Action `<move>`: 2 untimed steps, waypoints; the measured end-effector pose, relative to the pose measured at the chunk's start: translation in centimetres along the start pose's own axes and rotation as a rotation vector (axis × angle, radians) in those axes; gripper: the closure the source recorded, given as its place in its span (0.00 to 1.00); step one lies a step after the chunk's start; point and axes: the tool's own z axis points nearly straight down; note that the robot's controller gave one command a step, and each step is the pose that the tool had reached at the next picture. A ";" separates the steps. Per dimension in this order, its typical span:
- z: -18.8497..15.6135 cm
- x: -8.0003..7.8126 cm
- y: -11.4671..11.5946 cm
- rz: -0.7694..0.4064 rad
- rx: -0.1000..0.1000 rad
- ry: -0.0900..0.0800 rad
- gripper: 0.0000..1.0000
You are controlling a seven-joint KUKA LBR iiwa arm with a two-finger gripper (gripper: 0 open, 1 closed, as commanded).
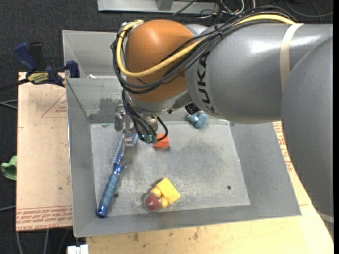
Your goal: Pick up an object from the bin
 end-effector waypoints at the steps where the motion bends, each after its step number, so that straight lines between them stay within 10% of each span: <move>1: 8.5 0.7 -1.1 -0.168 0.001 -0.001 0.00; 2: 16.1 0.4 0.0 -0.539 0.000 -0.004 0.00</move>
Offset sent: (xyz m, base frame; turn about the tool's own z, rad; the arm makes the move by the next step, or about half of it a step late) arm -0.0062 -0.0104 -0.0809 -0.1679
